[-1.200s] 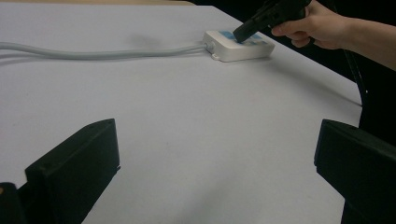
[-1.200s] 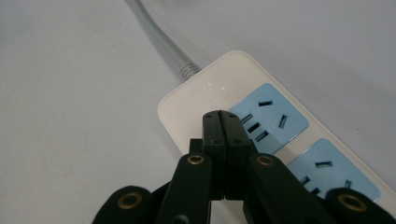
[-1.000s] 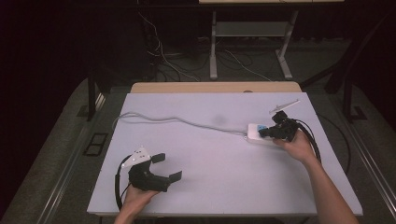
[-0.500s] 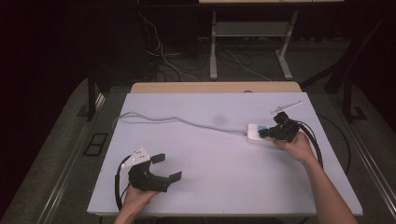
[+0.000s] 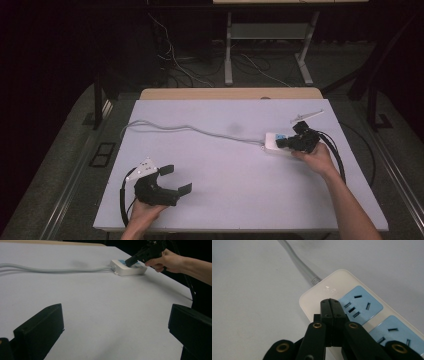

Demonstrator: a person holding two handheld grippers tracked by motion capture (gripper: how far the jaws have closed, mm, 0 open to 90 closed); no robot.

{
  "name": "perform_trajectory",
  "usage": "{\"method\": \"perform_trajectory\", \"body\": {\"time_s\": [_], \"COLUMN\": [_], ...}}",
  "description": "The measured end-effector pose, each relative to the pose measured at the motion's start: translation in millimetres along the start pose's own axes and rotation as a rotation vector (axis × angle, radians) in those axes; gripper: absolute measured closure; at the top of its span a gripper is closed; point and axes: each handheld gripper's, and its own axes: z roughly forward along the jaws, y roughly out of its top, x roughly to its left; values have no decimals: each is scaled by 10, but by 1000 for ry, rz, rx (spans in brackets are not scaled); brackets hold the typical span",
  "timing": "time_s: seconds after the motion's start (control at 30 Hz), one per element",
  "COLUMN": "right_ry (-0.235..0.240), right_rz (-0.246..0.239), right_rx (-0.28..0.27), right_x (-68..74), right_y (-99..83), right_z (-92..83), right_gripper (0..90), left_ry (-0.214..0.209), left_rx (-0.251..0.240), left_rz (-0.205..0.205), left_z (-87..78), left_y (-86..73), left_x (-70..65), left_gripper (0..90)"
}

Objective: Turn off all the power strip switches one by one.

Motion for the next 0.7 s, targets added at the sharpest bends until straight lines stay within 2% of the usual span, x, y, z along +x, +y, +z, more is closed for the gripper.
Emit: {"method": "perform_trajectory", "body": {"time_s": [0.03,0.1,0.23,0.3,0.47,0.5,0.57,0.7], "right_ry": [-17,-27,-15,-7,-18,-8,-30,-38], "right_rz": [-24,-32,-21,0,1,5,-1,11], "right_rx": [-3,-8,-4,-1,15,-6,7,13], "right_x": [25,40,33,19,38,44,47,26], "right_y": [-5,-12,-1,5,31,35,44,35], "right_z": [-1,-1,-3,-4,-5,-24,-49,-101], "right_gripper": [900,900,900,900,900,900,900,900], "left_ry": [0,3,3,4,2,2,6,4], "left_rx": [1,6,12,15,20,20,16,11], "left_rz": [0,-4,1,-3,1,3,1,-4], "left_z": [-4,2,19,34,41,37,31,26], "left_y": [-2,-6,-8,-10,-10,-10,-10,-4], "left_x": [4,5,1,-1,-1,0,6,17], "left_gripper": [0,0,0,0,0,0,0,0]}}
